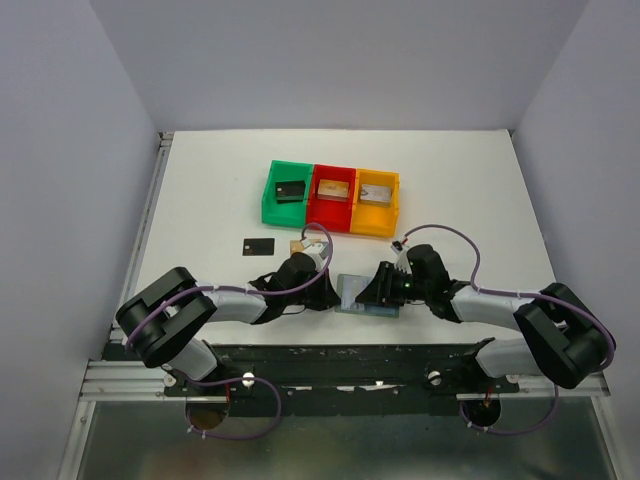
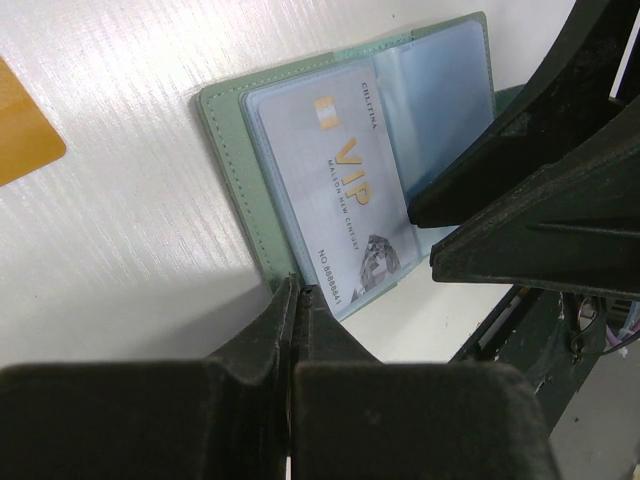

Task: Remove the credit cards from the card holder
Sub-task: Remove the credit card from the card holder.

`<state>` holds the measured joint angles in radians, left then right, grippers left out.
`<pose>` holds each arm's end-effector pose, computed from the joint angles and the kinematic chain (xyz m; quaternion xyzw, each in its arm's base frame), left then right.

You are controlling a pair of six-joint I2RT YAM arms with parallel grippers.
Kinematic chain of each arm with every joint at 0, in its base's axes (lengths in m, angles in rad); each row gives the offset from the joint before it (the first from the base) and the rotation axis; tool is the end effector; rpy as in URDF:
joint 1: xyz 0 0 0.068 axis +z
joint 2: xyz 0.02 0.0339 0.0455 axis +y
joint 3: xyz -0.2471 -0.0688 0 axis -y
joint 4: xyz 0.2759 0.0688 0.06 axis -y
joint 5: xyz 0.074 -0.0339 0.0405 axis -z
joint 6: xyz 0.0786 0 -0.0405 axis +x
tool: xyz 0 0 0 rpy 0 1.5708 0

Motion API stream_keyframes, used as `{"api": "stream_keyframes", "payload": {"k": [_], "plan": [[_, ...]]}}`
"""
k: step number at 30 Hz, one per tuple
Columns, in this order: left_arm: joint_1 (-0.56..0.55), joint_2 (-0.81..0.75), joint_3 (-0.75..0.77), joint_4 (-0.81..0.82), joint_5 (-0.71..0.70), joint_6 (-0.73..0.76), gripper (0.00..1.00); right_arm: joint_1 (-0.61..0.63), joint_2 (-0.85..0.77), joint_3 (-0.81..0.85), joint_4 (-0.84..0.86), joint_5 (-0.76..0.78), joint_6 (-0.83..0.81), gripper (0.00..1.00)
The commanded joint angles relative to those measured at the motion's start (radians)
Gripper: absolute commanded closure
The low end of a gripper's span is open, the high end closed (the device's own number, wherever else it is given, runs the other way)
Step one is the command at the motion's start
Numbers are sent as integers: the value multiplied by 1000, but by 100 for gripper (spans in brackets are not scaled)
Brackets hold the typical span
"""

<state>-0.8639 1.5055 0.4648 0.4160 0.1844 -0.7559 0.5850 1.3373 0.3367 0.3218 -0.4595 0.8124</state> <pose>0.1955 -0.2510 0.0639 0.0897 0.8828 -0.3851 0.2535 0.2098 0.1807 0.0633 0.0021 0.8839 0.4275 0.1894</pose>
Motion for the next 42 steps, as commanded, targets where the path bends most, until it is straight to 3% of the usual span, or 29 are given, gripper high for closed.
{"api": "stream_keyframes", "payload": {"k": [1, 19, 42], "plan": [[0, 16, -14, -11, -30, 17, 100, -2, 0, -18, -23, 27, -2, 50], [0, 15, -18, 1, -22, 20, 100, -4, 46, -11, 5, 5, 11, 49], [-4, 41, -26, 27, -5, 15, 100, -14, 97, -87, 313, -71, 160, 50]]}}
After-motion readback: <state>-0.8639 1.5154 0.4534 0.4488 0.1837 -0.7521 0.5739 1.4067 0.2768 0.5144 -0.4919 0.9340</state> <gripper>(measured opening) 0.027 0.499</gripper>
